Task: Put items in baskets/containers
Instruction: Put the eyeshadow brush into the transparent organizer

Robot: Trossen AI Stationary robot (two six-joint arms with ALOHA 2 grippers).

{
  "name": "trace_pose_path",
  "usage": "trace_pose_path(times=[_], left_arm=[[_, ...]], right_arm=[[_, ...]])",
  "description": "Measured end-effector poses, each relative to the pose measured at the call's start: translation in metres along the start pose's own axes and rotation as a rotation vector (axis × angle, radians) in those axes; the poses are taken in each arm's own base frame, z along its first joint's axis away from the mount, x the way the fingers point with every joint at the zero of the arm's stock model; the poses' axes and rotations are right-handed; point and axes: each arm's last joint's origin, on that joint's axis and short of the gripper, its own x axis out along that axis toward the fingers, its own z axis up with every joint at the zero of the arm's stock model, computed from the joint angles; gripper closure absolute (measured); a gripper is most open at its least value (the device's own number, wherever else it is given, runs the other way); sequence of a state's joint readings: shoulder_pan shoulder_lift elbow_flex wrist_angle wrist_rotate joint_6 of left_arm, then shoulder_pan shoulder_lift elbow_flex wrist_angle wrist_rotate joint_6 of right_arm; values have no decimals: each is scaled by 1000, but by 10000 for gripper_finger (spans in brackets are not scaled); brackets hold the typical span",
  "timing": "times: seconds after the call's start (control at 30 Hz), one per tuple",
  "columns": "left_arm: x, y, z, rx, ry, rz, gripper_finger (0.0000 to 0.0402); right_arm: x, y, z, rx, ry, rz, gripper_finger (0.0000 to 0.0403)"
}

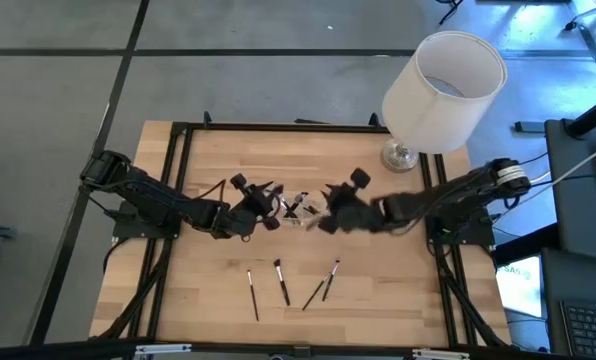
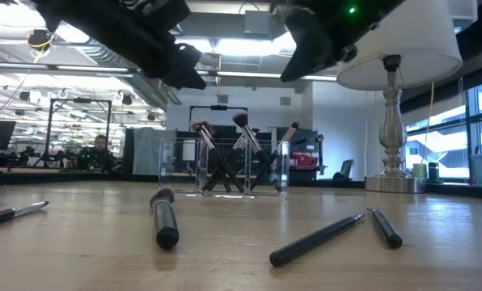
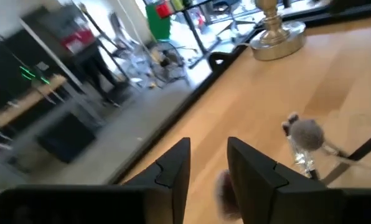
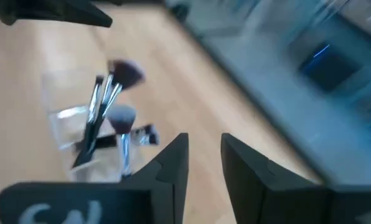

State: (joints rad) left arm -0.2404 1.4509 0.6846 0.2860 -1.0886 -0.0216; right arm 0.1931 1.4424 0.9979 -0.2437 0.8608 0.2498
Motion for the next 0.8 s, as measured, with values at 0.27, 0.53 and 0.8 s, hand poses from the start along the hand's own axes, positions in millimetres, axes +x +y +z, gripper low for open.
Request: trace_pose_path(times=[0.27, 0.53, 0.8], left_arm=[[20, 7, -8, -238, 110, -172, 283], [7, 18, -5, -442, 540, -330, 283], [-19, -14, -12, -744, 850, -344, 283]], right_arm=[[12, -62, 17, 64, 65, 58, 323], [11, -100, 11, 94, 133, -7, 324], [-4, -123, 18, 161, 58, -129, 324]])
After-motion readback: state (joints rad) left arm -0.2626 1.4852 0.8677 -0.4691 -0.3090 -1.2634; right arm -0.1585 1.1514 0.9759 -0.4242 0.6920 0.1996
